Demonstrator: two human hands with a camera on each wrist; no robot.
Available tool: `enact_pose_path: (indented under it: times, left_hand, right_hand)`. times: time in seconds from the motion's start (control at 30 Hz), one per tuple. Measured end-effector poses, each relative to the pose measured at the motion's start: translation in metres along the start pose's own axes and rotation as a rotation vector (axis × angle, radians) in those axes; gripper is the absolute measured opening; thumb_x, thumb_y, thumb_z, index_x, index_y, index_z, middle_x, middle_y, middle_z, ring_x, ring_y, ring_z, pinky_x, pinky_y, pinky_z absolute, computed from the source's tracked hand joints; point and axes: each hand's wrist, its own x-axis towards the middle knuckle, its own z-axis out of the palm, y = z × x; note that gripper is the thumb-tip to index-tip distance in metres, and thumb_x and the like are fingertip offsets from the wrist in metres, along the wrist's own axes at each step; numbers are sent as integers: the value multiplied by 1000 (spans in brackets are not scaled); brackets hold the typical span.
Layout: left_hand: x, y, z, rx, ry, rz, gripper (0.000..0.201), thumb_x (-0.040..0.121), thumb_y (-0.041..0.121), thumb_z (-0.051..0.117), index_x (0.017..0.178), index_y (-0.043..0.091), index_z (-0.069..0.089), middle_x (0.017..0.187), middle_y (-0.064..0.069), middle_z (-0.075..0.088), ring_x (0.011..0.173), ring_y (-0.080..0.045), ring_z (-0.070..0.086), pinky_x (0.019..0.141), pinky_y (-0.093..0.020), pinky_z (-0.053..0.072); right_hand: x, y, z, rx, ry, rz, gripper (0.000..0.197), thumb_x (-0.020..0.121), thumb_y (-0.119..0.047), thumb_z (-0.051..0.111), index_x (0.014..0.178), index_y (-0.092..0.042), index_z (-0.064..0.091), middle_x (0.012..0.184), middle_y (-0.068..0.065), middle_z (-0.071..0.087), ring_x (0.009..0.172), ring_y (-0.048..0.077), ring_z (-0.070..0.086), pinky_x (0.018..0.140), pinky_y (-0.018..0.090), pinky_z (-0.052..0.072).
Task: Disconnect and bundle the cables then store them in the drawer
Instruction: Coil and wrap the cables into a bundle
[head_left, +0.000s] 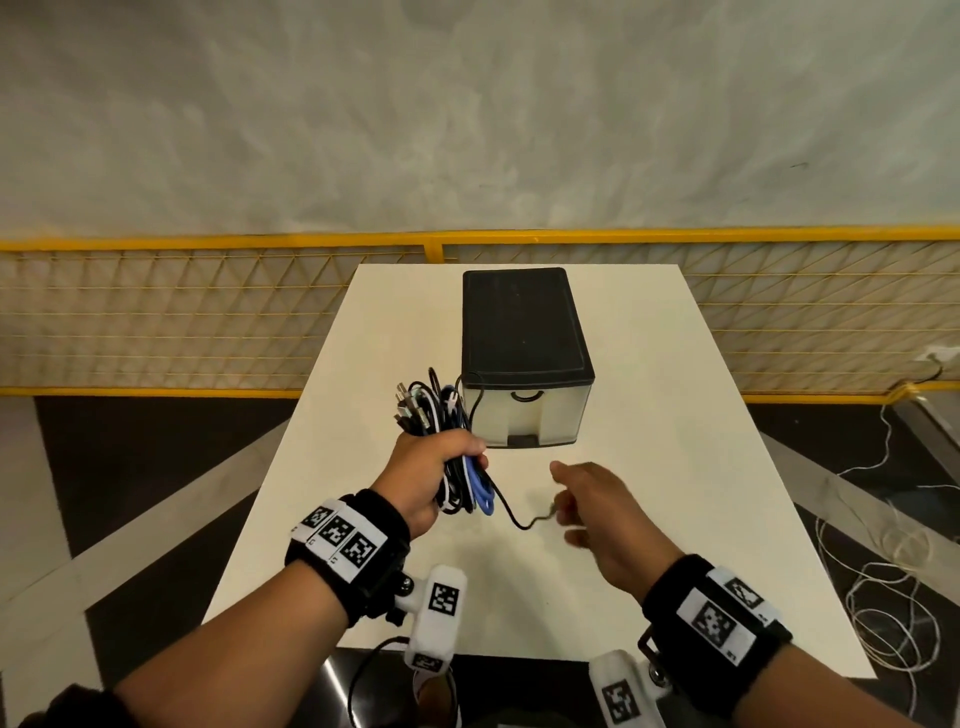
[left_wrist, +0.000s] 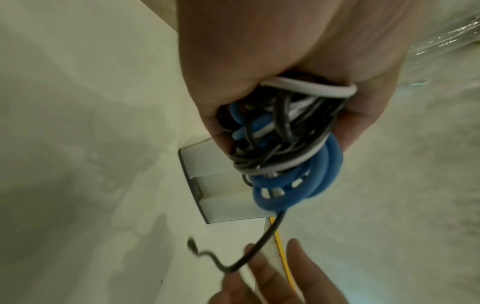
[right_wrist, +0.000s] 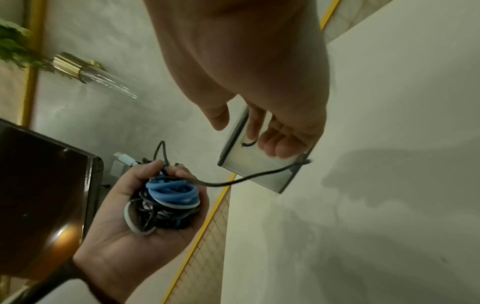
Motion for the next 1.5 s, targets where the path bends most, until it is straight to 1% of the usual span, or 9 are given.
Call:
enact_pose_path:
  times: [0.17,0.3,0.43,0.6,0.73,0.83,1.03,1.23,1.5]
  left_hand:
    - [-3,-4,7,-16,-71,-7,19,80,-4,61,64,2,67,64,-18,63,52,-26,60,59,-33,54]
    - [-8,-6,10,6,-165,-74,15,82,-3,59,69,-2,64,64,-18,62,54,-27,59,54,-31,53]
    - [-13,-13,11,108,-244,-148,8,71,6,65,67,-1,65,64,-17,62,54,-26,60,58,-30,52]
    - [-17,-19,17,155,-273,-135,9,73,1,64,78,1,72,67,-17,63,58,-25,63,63,-34,53]
    - [-17,-15,24,164,-285,-107,15,79,-7,60,82,2,71,68,-12,68,60,-23,66,61,-31,54]
    - [-15,-15,24,231,-295,-71,19,77,-10,61,87,1,72,75,-12,71,70,-25,69,68,-33,58]
    - [-18,-25,27,382,-356,15,38,67,-8,65,99,10,74,95,-11,76,94,-24,73,81,-35,59]
    - [-21,-27,27,379,-411,49,40,69,-15,61,100,8,71,89,-5,74,94,-21,72,76,-31,57]
    - [-23,-28,28,310,-458,18,38,76,-11,61,101,16,69,86,-5,73,89,-22,73,74,-34,58]
  right_hand:
    - [0,19,6,57,-364,402,58,89,-62,54,108,-7,51,85,15,65,70,28,67,65,33,51]
    - [6,13,7,207,-392,325,31,96,-40,55,100,-9,57,84,9,70,76,23,72,77,38,53]
    - [10,-4,5,277,-277,136,9,100,-13,48,101,-13,57,85,10,69,80,27,69,69,37,51]
    - [0,-9,19,300,-304,42,39,105,-34,36,117,-11,65,99,10,72,78,27,63,76,47,49]
    - [-8,-8,30,413,-395,48,54,101,-53,30,123,-21,68,122,9,70,108,31,67,92,58,52]
    - [-13,-11,30,481,-484,49,60,98,-60,28,126,-22,65,126,10,68,116,29,65,102,53,46]
    - [-4,-8,40,243,-336,-88,49,79,-21,76,123,-9,59,113,20,70,104,35,70,82,45,58]
    - [-3,-4,42,246,-260,-191,36,85,-12,72,118,-6,57,101,11,72,94,22,72,69,27,56]
    - [-4,-8,39,280,-362,-203,34,90,-13,66,121,-17,53,103,7,73,87,13,74,67,24,57]
